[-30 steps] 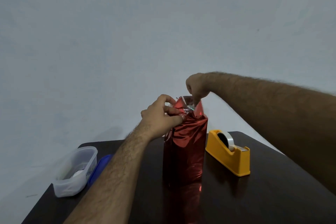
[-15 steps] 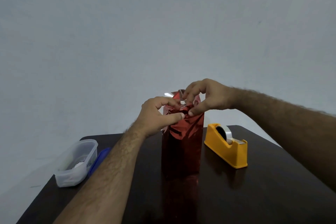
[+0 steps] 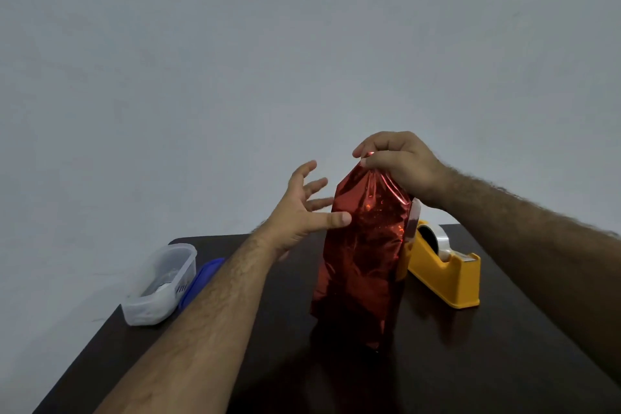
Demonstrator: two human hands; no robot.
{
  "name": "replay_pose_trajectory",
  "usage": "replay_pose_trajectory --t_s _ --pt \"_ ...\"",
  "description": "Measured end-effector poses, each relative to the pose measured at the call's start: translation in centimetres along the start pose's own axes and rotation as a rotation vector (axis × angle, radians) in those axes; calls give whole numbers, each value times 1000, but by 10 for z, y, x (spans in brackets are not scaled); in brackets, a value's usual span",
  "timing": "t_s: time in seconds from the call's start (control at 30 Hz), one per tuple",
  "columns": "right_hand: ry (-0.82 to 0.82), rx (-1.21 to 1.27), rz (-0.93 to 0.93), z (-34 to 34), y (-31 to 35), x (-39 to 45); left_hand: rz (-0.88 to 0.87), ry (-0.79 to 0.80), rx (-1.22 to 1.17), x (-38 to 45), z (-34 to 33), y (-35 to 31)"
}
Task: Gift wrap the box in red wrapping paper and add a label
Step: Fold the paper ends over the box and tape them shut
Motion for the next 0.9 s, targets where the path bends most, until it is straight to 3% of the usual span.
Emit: replay_pose_trajectory --t_s 0.07,0.17,0.53,0.77,0.9 --pt "39 12 8 3 0 -2 90 88 -72 -1 -4 13" --pt "120 -27 -16 6 0 -3 143 63 -124 -3 -12 27" --pt "7 -226 50 6 6 5 -35 -201 132 -8 -40 22" --pt "72 -764 208 -12 26 5 -32 -206 213 -7 -42 21" --pt "-60 -480 185 -4 22 6 -25 -173 145 -5 -28 19"
Point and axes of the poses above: each hand's wrist, its own x-axis towards the middle knuckle, its own z-axis out of the back of the hand, y = z × x, the point moved 2 cm from there along x, towards the middle knuckle, and after that the axes turned 8 degrees about -z, right-handed, at the moved point
